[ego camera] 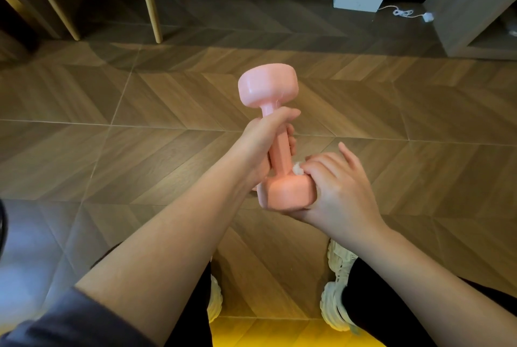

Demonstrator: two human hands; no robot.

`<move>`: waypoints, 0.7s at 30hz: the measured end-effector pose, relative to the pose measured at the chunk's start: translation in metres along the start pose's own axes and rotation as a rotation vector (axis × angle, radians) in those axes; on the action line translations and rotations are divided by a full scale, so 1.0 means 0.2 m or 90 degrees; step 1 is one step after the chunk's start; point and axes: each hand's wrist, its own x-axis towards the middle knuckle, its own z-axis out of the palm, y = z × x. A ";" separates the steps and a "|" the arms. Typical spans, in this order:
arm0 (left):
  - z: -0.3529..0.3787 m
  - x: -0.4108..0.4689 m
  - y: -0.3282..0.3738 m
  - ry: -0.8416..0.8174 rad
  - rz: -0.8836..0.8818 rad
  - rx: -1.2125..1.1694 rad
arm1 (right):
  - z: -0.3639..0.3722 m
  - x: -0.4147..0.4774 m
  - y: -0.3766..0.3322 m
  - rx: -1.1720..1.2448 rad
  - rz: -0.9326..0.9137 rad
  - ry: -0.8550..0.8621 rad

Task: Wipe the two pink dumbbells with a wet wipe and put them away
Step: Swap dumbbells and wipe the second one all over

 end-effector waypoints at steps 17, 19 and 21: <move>0.00 0.01 0.00 0.021 -0.088 -0.011 | 0.01 -0.01 -0.01 -0.001 0.010 -0.089; 0.01 0.00 0.00 0.007 -0.093 -0.011 | 0.03 -0.01 -0.01 0.012 0.002 -0.109; 0.01 0.00 0.01 0.011 -0.084 -0.021 | 0.02 -0.01 -0.01 0.013 0.009 -0.102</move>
